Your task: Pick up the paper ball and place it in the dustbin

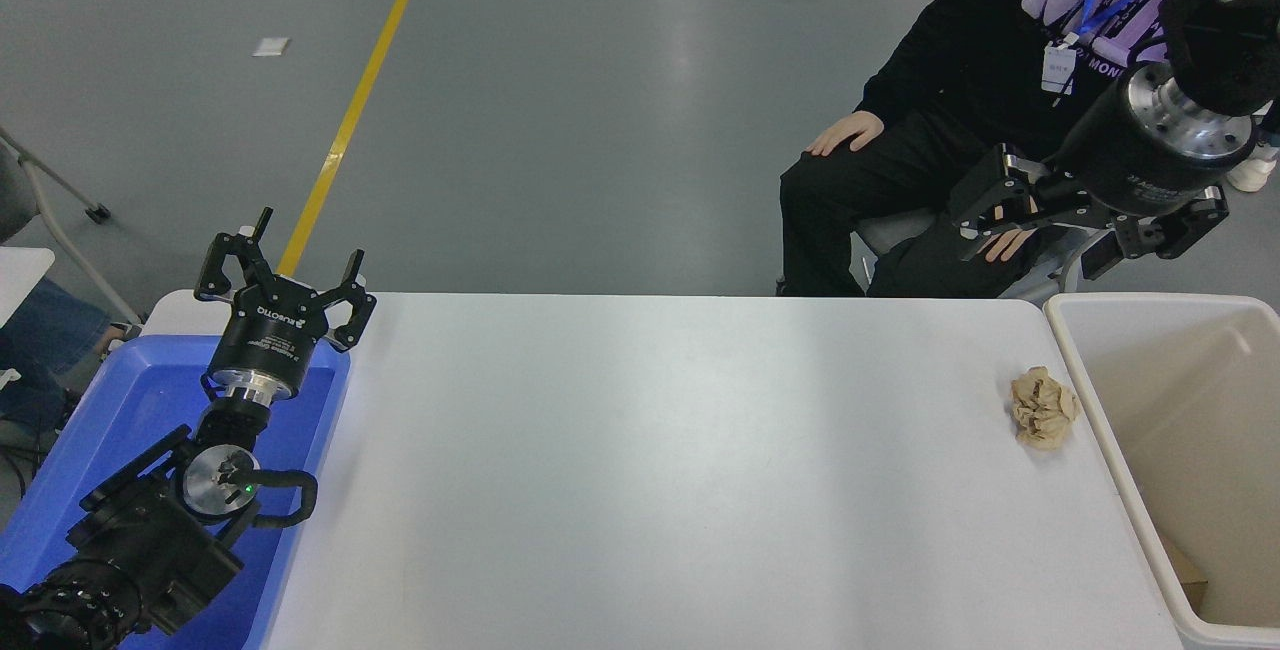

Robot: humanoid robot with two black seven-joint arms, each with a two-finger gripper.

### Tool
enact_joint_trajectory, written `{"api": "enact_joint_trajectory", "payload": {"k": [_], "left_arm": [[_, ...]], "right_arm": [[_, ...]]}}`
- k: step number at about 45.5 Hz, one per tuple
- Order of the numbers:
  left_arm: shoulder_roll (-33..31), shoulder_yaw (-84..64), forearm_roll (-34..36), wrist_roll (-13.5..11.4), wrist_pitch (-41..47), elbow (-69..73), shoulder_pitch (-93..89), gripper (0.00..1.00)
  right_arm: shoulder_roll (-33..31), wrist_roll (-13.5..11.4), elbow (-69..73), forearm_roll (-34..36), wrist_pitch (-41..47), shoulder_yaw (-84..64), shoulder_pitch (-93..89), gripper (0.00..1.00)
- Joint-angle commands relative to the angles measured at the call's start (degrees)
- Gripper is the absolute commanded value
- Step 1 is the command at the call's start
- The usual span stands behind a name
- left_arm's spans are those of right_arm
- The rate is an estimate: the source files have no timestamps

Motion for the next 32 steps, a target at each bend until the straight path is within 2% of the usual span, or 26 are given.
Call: {"api": "enact_joint_trajectory", "payload": {"k": [1,11,20,28,32], "left_arm": [[-0.01,0.09,-0.01,-0.07,-0.01,0.0,-0.01,0.98],[-0.01,0.0,-0.01,-0.07,-0.01,0.0,-0.01,0.98],[-0.01,0.0,-0.01,-0.07,-0.01,0.0,-0.01,0.98],[-0.01,0.0,-0.1,-0.07,-0.01,0.0,-0.01,0.98],[-0.01,0.0,-0.1,-0.07,0.08,0.0,-0.01,0.98]], "right_arm": [[-0.71,0.11,0.08,0.06,0.0,-1.16,-0.32,1.0],[-1.94,0.19,-1.5,0.76,-0.7,0.68,-5.76,1.0],[-3.52,0.19,-2.82,-0.9,-15.8,-0.55,-11.13,1.0],[-7.39,0.28,-4.22,-10.47,-27.85,2.69,-18.07,1.0],[-7.57,0.19,-6.59,-14.79,-30.49,4.63,-22.46,1.0]]}}
